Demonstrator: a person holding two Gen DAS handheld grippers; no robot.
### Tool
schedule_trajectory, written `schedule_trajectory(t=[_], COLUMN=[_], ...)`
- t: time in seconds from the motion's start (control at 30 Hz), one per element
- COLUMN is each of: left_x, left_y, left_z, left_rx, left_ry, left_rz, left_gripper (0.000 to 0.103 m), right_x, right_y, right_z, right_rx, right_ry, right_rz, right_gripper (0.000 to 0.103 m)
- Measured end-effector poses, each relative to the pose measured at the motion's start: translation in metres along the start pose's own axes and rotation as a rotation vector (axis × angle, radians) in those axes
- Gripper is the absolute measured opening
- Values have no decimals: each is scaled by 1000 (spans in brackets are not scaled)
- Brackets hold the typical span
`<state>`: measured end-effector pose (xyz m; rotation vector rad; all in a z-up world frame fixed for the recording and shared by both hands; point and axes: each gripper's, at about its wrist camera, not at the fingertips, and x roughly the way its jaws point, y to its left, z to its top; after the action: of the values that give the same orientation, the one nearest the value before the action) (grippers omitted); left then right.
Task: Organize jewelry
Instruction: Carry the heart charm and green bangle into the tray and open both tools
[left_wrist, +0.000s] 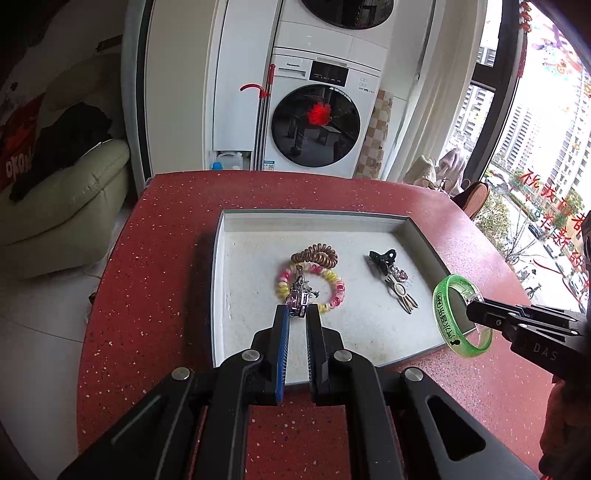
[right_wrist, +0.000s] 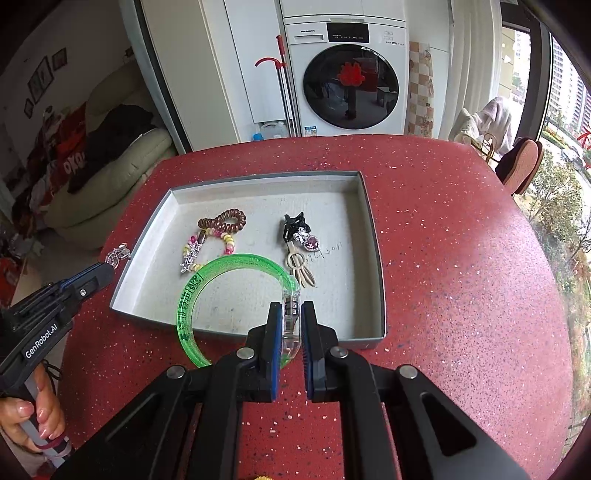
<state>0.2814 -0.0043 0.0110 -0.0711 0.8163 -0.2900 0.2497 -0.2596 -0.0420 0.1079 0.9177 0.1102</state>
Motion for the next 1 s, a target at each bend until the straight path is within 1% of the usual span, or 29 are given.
schedule_trajectory(t=[0.1, 0.27, 0.57, 0.67, 0.87, 1.0], left_x=[15, 38, 82, 91, 106, 108], left_y=[4, 4, 7, 6, 6, 1], left_z=[6, 8, 5, 4, 8, 6], left_rx=[-2, 26, 34, 42, 45, 87], left_ry=[23, 66, 184, 194, 214, 203], left_rz=[-3, -1, 5, 20, 41, 73], left_gripper=[27, 28, 27, 27, 28, 28], right_x=[15, 45, 82, 89, 96, 99], right_y=[-2, -2, -10, -17, -29, -29], right_z=[11, 19, 22, 26, 35, 39], right_rx=[7, 21, 32, 46, 74, 71], right_ry=[22, 71, 139, 145, 131, 123], right_rz=[1, 5, -30, -44, -79, -96], right_gripper=[11, 11, 11, 11, 11, 11])
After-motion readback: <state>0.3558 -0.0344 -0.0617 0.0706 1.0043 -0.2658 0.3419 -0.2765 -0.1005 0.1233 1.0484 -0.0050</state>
